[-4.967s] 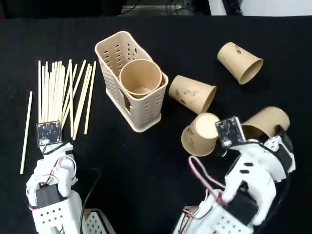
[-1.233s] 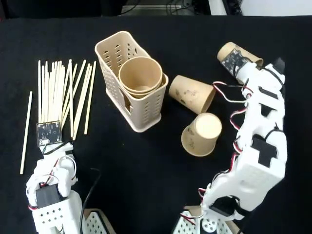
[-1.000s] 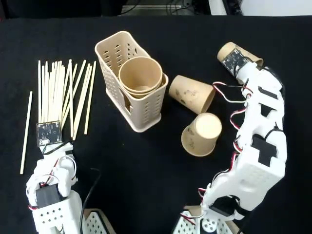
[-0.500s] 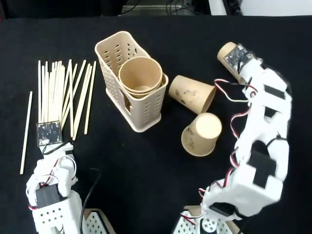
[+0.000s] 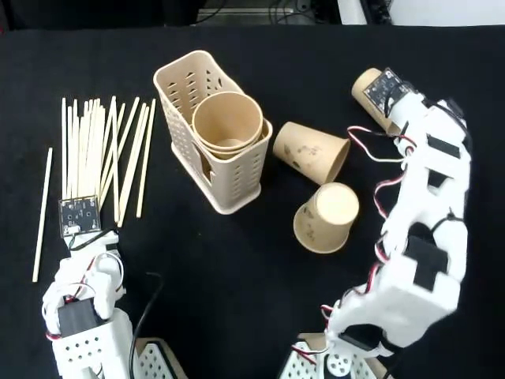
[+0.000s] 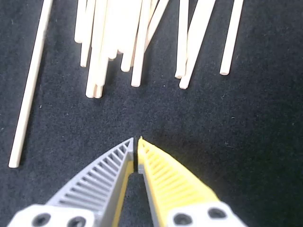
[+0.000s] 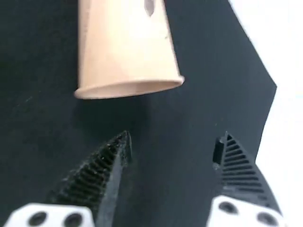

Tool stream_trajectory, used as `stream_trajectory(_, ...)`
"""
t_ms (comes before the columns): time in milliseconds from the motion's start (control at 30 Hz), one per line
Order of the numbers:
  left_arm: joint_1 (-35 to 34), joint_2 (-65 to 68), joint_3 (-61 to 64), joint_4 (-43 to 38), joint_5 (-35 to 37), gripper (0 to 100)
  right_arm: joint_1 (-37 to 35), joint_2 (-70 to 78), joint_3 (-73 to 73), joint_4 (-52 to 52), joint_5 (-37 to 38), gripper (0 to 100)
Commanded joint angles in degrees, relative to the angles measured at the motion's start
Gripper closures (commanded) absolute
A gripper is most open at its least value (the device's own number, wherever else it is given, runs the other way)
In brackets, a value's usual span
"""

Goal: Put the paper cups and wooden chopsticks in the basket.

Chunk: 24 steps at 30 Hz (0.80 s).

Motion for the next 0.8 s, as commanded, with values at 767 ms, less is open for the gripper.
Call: stream_trajectory(767, -0.4, -0.1, 1.0, 0.2, 0.0, 97, 0.9, -5.3, -8.1, 12.5, 0.1, 98.7)
